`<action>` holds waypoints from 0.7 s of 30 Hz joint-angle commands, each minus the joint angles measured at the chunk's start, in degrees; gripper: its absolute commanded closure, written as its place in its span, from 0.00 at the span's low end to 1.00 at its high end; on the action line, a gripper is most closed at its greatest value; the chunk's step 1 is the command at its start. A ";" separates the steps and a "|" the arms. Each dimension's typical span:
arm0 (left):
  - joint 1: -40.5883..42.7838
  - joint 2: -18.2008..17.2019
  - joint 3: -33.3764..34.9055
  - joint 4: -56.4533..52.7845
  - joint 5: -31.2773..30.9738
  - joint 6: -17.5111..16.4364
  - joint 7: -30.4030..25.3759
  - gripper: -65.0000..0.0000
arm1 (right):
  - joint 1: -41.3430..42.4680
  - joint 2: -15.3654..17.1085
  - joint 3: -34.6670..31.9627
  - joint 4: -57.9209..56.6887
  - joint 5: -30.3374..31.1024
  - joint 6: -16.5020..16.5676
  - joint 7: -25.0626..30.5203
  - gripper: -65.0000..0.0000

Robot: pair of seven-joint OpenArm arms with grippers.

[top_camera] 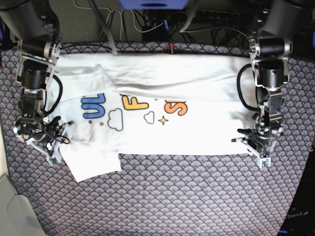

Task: Fold the T-shirt properly
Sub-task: 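Grasp the hem edge with both grippers, then lift the hem and fold it over toward the collar with both grippers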

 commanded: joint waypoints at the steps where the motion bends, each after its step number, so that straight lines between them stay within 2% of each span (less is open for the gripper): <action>1: -0.81 -0.77 -0.14 2.47 0.21 0.41 0.03 0.98 | 0.93 0.78 0.20 0.62 -0.51 -0.07 -0.61 1.00; 6: 0.16 -0.86 -0.14 4.93 0.21 0.41 2.05 0.98 | 0.75 0.78 0.29 2.29 -0.43 -0.07 -0.61 1.00; 9: 0.69 -1.12 -0.14 4.93 0.21 0.41 3.72 0.98 | -2.50 0.60 1.08 8.53 -0.43 -0.07 -1.05 1.00; 16: 1.66 -1.21 -0.14 5.11 0.21 0.41 3.72 0.98 | -9.45 -0.19 1.34 21.54 -0.43 -0.07 -1.23 1.00; 21: 6.05 -1.21 -0.14 13.20 0.21 0.41 3.81 0.98 | -13.58 -0.19 1.61 27.08 -0.43 -0.07 -1.23 1.00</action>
